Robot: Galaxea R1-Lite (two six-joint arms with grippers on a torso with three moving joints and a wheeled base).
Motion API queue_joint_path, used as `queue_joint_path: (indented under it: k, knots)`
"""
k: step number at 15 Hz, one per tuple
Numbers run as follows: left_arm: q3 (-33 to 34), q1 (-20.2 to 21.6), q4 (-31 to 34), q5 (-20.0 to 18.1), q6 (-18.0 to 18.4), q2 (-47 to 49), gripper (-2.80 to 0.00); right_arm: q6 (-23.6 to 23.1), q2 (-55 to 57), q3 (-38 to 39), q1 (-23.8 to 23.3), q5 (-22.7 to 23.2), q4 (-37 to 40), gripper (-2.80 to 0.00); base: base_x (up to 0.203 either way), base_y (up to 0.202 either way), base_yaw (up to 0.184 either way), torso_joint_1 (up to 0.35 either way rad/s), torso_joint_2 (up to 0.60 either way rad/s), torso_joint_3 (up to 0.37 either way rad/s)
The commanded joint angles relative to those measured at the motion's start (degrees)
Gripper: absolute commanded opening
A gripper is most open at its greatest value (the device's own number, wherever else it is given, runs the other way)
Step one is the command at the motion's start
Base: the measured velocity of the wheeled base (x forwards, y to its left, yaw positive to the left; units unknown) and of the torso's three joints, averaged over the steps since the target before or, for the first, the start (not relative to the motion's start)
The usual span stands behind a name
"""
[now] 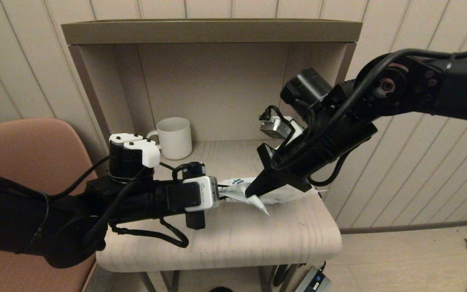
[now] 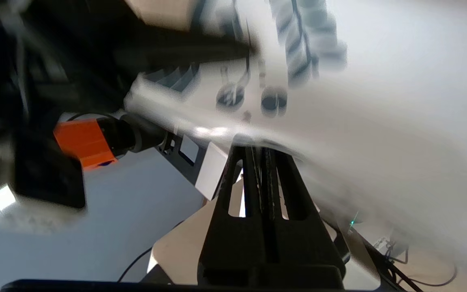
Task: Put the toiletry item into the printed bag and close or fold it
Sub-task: Place the toothpaste in the storage bag
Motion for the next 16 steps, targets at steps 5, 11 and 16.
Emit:
queue_joint_path:
  k: [5,11,16]
  knots:
    - [3.0,-2.8,-4.0,-0.1,0.4,-1.1,-2.8,3.8,0.5,-0.1,-0.1,0.2,0.2,-2.8,0.0,0.0,0.0,0.0,0.0,0.0]
    - [4.8,-3.1,-5.3,-0.1,1.1,-1.2,-2.8,5.0,0.2,-0.1,-1.1,0.2,0.2,-2.8,0.0,0.0,0.0,0.0,0.0,0.0]
    - [4.1,-3.3,-5.3,-0.2,1.1,-1.5,-2.8,6.0,0.3,0.1,-1.7,-0.3,0.3,-2.8,0.0,0.0,0.0,0.0,0.0,0.0]
